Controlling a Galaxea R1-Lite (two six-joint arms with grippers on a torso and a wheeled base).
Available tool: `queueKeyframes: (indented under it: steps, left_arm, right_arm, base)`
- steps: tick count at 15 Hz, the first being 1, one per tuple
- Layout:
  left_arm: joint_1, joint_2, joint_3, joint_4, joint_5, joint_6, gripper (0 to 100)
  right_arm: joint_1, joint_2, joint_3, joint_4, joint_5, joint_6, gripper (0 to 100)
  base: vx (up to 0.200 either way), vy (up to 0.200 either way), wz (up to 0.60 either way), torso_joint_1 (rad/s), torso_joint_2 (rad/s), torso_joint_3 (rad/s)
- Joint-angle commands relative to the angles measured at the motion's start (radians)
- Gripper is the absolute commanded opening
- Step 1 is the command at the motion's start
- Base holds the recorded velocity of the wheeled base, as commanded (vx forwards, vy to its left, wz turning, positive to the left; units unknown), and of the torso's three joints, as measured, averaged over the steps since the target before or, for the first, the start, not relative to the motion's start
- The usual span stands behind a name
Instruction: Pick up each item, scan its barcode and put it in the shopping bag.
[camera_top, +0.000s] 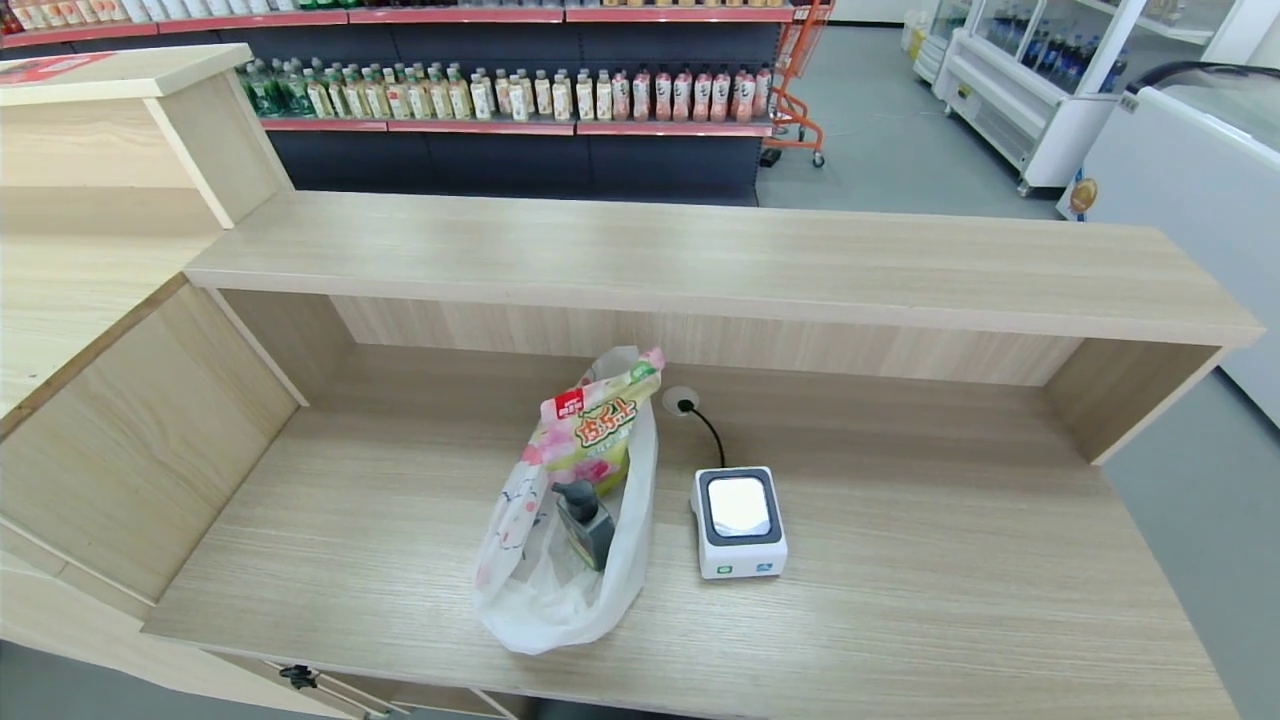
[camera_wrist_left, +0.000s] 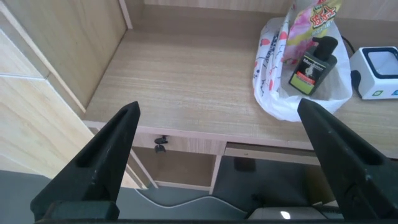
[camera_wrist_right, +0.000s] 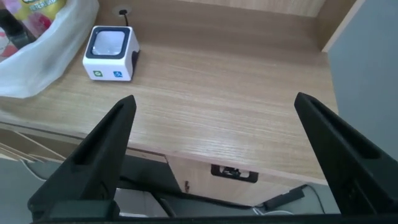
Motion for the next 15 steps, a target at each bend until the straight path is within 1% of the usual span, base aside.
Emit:
queueKeyframes:
  steps: [1,5,8,15]
  left_arm:
    - [0.002,0.001,0.0,-0.001,-0.001,-0.001,100]
    - [0.002,0.001,0.0,-0.001,-0.001,0.001,100]
    - [0.002,0.001,0.0,-0.001,-0.001,0.001,100]
    - [0.002,0.001,0.0,-0.001,-0.001,0.001,100]
  right_arm:
    - [0.002,0.003,-0.001,0.001,-0.002,0.02,0]
    - [0.002,0.003,0.0,0.001,-0.005,0.034,0]
    - [0.002,0.003,0.0,0.001,-0.005,0.034,0]
    - [0.002,0.003,0.0,0.001,-0.005,0.035,0]
  base:
    - [0.0,0.0,0.0,0.0,0.0,0.0]
    - [0.0,0.0,0.0,0.0,0.0,0.0]
    - [0.2,0.0,0.0,-0.002,0.0,-0.001]
    - [0.0,0.0,0.0,0.0,0.0,0.0]
